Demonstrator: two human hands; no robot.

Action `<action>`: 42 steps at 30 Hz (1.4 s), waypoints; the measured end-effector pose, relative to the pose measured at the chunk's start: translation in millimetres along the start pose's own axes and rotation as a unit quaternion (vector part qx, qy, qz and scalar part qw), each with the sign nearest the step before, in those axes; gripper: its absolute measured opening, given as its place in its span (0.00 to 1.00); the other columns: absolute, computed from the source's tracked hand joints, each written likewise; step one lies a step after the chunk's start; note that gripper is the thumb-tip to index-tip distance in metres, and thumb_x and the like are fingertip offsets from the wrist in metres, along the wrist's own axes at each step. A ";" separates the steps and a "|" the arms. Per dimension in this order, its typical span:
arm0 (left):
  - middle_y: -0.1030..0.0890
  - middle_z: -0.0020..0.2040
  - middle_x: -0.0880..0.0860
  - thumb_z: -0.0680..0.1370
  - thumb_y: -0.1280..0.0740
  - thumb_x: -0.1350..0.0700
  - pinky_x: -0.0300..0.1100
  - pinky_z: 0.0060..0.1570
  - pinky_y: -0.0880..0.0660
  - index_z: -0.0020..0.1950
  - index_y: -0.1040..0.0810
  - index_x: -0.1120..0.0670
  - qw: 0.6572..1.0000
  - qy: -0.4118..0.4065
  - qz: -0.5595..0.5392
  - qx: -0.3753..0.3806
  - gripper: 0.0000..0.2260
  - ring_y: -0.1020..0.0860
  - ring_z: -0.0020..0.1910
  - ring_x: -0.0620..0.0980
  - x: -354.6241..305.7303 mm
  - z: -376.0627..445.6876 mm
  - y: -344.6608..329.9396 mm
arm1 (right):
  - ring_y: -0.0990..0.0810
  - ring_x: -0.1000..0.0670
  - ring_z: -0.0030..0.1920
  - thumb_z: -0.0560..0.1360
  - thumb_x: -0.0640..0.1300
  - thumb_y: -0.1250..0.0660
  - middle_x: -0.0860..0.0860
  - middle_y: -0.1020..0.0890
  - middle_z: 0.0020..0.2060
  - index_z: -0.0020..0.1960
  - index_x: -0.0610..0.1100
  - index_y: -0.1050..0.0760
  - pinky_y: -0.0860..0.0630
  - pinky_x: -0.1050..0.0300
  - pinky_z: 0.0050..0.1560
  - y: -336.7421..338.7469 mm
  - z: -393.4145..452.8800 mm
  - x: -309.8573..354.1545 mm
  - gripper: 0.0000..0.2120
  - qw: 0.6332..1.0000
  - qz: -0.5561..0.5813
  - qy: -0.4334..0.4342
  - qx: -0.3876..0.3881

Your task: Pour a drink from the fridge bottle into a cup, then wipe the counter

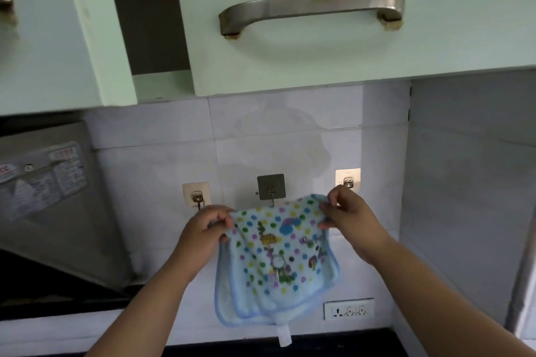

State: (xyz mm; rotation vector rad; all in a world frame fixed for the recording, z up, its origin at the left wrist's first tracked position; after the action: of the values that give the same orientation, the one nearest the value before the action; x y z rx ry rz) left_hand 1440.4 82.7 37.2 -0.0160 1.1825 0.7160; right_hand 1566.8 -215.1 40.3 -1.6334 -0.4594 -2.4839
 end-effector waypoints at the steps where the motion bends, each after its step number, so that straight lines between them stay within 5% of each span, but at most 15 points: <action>1: 0.19 0.56 0.48 0.80 0.36 0.72 0.42 0.54 0.21 0.39 0.15 0.48 0.998 -0.045 0.029 -0.033 0.21 0.19 0.59 0.49 -4.4 11.0 1.9 | 0.18 0.49 0.48 0.80 0.30 0.34 0.51 0.21 0.44 0.39 0.48 0.25 0.16 0.53 0.49 -0.6 9.1 6.2 0.17 0.999 0.024 0.029 -0.016; 4: 0.25 0.62 0.51 0.81 0.38 0.72 0.39 0.66 0.29 0.58 0.13 0.52 0.970 -0.131 0.175 -0.109 0.20 0.24 0.62 0.47 -10.5 40.0 -6.1 | 0.19 0.59 0.51 0.77 0.25 0.32 0.50 0.22 0.55 0.50 0.45 0.14 0.24 0.71 0.56 -11.8 36.9 19.0 0.16 0.983 -0.083 0.138 -0.088; 6: 0.29 0.66 0.57 0.79 0.38 0.73 0.37 0.67 0.31 0.68 0.18 0.57 0.958 -0.096 0.260 -0.075 0.22 0.23 0.63 0.53 2.7 54.3 -26.6 | 0.21 0.54 0.52 0.76 0.28 0.33 0.48 0.28 0.60 0.61 0.40 0.16 0.31 0.78 0.55 -37.1 55.4 2.0 0.17 0.961 -0.228 0.152 -0.047; 10: 0.30 0.66 0.59 0.78 0.36 0.67 0.48 0.63 0.24 0.66 0.20 0.60 0.922 -0.024 0.386 0.029 0.17 0.20 0.59 0.61 28.8 65.5 -65.6 | 0.26 0.43 0.58 0.77 0.39 0.33 0.46 0.29 0.69 0.66 0.41 0.26 0.25 0.59 0.58 -85.6 60.9 -62.0 0.18 0.863 -0.488 0.047 0.121; 14: 0.28 0.64 0.57 0.80 0.37 0.64 0.47 0.55 0.23 0.65 0.23 0.57 0.901 -0.016 0.430 0.046 0.14 0.20 0.56 0.59 31.8 66.5 -71.0 | 0.21 0.44 0.50 0.79 0.38 0.36 0.47 0.27 0.65 0.67 0.38 0.28 0.23 0.57 0.53 -99.9 58.0 -82.2 0.17 0.861 -0.495 0.013 0.116; 16: 0.22 0.65 0.59 0.81 0.37 0.62 0.44 0.57 0.23 0.65 0.20 0.55 0.899 0.017 0.424 0.107 0.14 0.18 0.58 0.58 48.7 63.3 -80.3 | 0.23 0.49 0.48 0.80 0.40 0.37 0.43 0.22 0.61 0.64 0.38 0.26 0.25 0.61 0.55 -107.4 55.9 -87.4 0.14 0.867 -0.481 -0.011 0.131; 18: 0.21 0.69 0.57 0.84 0.38 0.57 0.43 0.65 0.26 0.70 0.21 0.55 0.889 0.086 0.401 0.204 0.15 0.21 0.66 0.58 65.2 49.2 -95.6 | 0.23 0.46 0.56 0.82 0.41 0.40 0.42 0.20 0.60 0.63 0.39 0.23 0.29 0.60 0.60 -109.7 50.5 -81.2 0.13 0.878 -0.452 -0.046 0.151; 21: 0.25 0.72 0.54 0.83 0.40 0.57 0.48 0.68 0.26 0.75 0.25 0.49 0.924 0.141 0.332 0.127 0.19 0.24 0.69 0.58 64.0 46.9 -97.7 | 0.25 0.39 0.66 0.80 0.45 0.34 0.43 0.27 0.68 0.69 0.42 0.25 0.28 0.51 0.67 -106.1 51.4 -65.7 0.19 0.864 -0.468 -0.064 0.174; 24: 0.21 0.68 0.50 0.82 0.40 0.61 0.45 0.63 0.23 0.72 0.27 0.47 0.986 0.065 0.152 -0.014 0.20 0.22 0.66 0.52 33.6 44.0 -99.6 | 0.28 0.42 0.69 0.78 0.44 0.31 0.48 0.32 0.72 0.77 0.50 0.33 0.26 0.49 0.69 -97.7 47.8 -38.4 0.28 0.914 -0.402 0.011 0.060; 30: 0.29 0.77 0.49 0.85 0.39 0.58 0.39 0.72 0.33 0.84 0.43 0.46 0.974 0.057 0.173 0.137 0.28 0.27 0.73 0.49 9.8 26.5 -120.3 | 0.25 0.44 0.72 0.82 0.35 0.40 0.44 0.28 0.76 0.85 0.54 0.56 0.31 0.59 0.67 -115.5 19.2 -29.9 0.40 0.928 -0.307 -0.022 0.207; 34: 0.24 0.72 0.48 0.80 0.37 0.61 0.38 0.65 0.31 0.79 0.34 0.46 0.975 0.023 0.180 0.130 0.27 0.26 0.64 0.44 -21.3 14.8 -99.8 | 0.27 0.43 0.74 0.81 0.39 0.37 0.45 0.31 0.78 0.85 0.50 0.50 0.31 0.55 0.70 -100.5 6.4 -4.4 0.37 0.941 -0.282 -0.032 0.187; 37: 0.25 0.74 0.45 0.79 0.33 0.53 0.42 0.64 0.27 0.78 0.33 0.42 0.980 0.025 0.162 0.117 0.28 0.24 0.68 0.46 -27.8 -2.4 -85.6 | 0.27 0.45 0.74 0.81 0.47 0.34 0.48 0.32 0.79 0.84 0.51 0.44 0.30 0.53 0.73 -86.6 -4.6 2.7 0.34 0.956 -0.258 -0.042 0.132; 42: 0.26 0.73 0.49 0.84 0.36 0.56 0.36 0.60 0.34 0.79 0.32 0.49 0.980 0.016 0.165 0.113 0.22 0.26 0.71 0.49 -35.2 -48.2 -61.3 | 0.25 0.48 0.70 0.81 0.57 0.35 0.51 0.28 0.76 0.79 0.53 0.33 0.28 0.55 0.65 -68.5 -43.1 15.0 0.27 0.949 -0.296 -0.062 0.092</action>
State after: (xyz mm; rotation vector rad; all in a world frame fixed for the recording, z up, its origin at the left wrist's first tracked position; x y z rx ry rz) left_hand 1425.2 -0.8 26.0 0.3690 1.3073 0.8691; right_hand 1504.3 -163.6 26.0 -1.7765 -1.3296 -2.6061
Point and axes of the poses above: each hand's wrist, its own z-axis towards the middle knuckle, its own y-axis out of the back of the hand, x = y × z, the point moved 6 cm from there along z, towards the middle knuckle
